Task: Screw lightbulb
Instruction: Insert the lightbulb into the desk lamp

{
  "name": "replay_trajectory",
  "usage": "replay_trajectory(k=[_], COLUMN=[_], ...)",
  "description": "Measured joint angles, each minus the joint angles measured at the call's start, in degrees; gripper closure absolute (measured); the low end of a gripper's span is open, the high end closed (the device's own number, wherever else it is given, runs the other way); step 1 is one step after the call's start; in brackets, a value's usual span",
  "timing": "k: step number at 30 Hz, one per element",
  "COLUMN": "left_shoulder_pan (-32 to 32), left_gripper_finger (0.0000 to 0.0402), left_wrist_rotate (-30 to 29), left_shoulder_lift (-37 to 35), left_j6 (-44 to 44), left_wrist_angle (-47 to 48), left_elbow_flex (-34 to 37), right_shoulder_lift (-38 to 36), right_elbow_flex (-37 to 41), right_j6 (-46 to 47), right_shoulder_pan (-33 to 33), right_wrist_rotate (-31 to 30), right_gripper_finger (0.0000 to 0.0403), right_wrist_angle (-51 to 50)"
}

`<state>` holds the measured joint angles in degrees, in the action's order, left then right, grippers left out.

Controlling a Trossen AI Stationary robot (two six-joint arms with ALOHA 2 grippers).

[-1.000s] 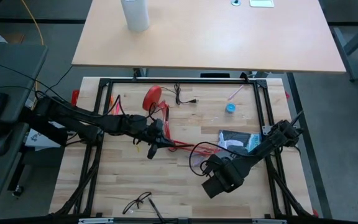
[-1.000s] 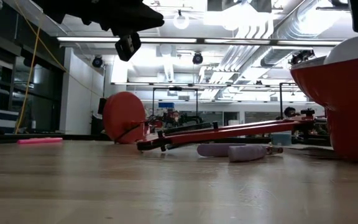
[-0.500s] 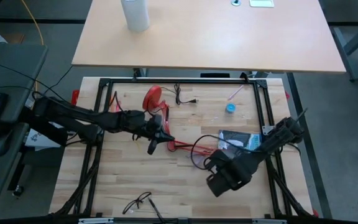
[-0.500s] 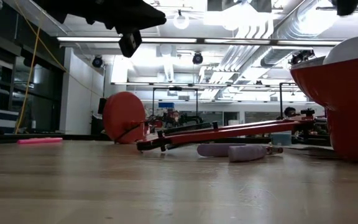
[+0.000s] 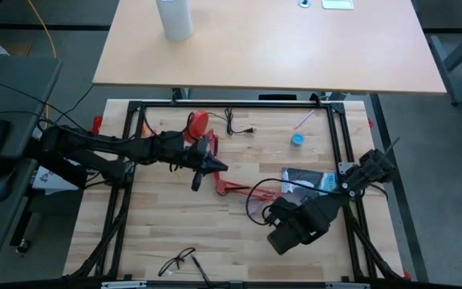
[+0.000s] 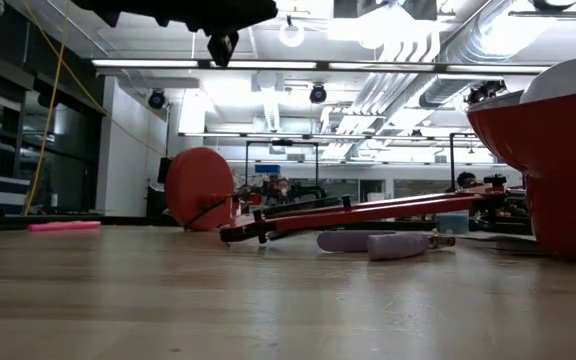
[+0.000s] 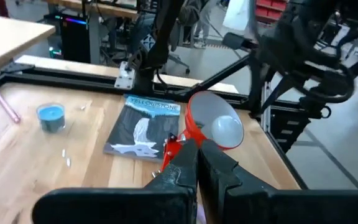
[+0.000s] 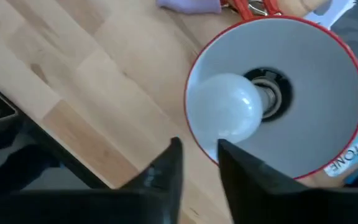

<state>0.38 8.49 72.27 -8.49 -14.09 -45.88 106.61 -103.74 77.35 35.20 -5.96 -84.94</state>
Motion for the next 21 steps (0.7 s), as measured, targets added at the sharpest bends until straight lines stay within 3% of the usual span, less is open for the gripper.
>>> replay_trajectory(k=[5,8,16,21], left_shoulder_pan=[0.0,0.0,-0.1,-0.2], left_gripper_finger=[0.0401,0.0401,0.0401,0.0402], left_wrist_rotate=[0.0,0.0,0.0,0.0], left_shoulder_lift=[0.1,0.3,0.4,0.4], left_j6=[0.2,0.2,-0.8,-0.8], left_wrist_angle=[1.8,2.3,2.7,3.2], left_elbow_flex=[0.0,0.0,0.0,0.0], right_shoulder_lift=[0.0,-0.1,0.2,0.2], right_elbow_flex=[0.0,0.7,6.4,9.0], right_j6=[0.3,4.5,9.8,10.1], right_shoulder_pan=[-0.4,-0.4,-0.1,-1.3], right_wrist_rotate=[-0.8,-2.7,-1.2,-1.4], right_gripper_finger=[0.0207,0.0171,0.0163,0.0162], right_wrist_angle=[-4.3,-4.9,3.3,3.1])
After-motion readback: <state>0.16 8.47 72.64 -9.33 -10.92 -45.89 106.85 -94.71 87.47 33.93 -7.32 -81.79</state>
